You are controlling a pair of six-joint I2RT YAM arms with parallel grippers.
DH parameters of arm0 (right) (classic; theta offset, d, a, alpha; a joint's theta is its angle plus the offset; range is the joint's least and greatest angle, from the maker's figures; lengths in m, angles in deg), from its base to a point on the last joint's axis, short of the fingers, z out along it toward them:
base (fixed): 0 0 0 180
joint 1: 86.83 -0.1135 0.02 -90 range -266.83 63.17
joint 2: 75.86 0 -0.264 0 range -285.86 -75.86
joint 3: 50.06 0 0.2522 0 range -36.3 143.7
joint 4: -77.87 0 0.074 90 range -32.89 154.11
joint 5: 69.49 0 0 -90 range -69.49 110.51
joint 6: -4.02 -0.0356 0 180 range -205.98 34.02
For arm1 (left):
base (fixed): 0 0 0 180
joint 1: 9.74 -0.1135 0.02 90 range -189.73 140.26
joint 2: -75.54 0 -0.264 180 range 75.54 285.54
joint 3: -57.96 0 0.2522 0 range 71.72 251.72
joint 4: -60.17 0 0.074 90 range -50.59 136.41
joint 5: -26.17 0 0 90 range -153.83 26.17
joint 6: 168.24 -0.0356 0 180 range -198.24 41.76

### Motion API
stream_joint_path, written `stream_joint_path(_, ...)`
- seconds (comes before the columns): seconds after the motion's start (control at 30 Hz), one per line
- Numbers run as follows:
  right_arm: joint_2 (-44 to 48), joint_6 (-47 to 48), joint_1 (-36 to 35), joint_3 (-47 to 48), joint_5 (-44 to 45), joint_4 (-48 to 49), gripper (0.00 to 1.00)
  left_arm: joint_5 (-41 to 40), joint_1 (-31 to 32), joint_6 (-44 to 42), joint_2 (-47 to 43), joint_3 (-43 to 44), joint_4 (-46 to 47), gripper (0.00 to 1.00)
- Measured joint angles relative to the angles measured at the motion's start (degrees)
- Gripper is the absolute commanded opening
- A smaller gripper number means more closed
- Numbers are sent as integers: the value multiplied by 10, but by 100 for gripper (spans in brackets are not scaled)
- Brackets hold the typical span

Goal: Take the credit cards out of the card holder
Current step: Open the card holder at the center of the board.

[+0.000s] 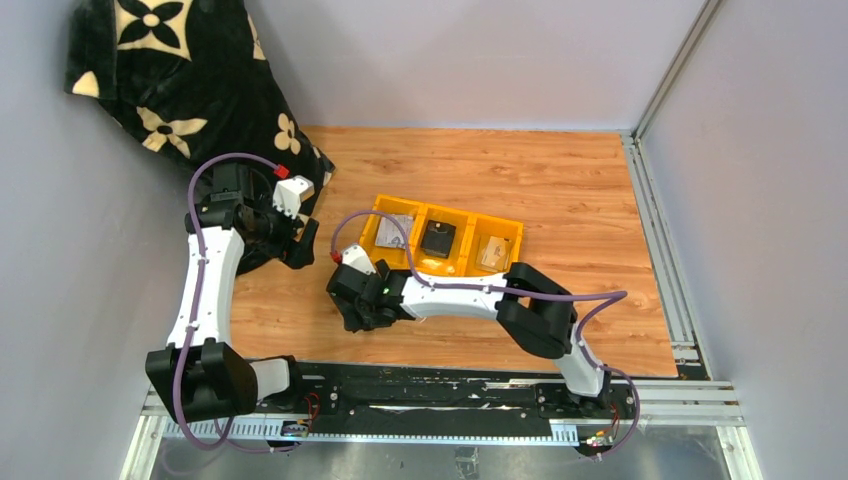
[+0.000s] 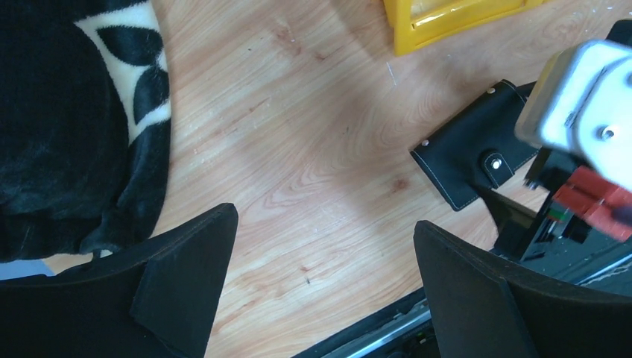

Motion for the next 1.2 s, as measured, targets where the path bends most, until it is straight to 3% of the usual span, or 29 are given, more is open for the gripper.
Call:
stream_joint_path(0.07,-18,1,-6,30,16,-9,91,-1,0,0,0,0,0,100)
stream_joint_path(0.27,-24,0,-22,38,67,-35,71,-10,0,-1,-2,0,0,100)
stream_joint_path(0.6,8,-2,-43,23,143,-91,65,-20,0,-1,-6,0,0,100)
stream_joint_path(0.83,6,-5,-67,26,116,-93,57,-28,0,-3,-14,0,-1,100)
stream_joint_path(1.2,7,-12,-38,-32,63,-52,48,-28,0,-11,-25,0,-1,100)
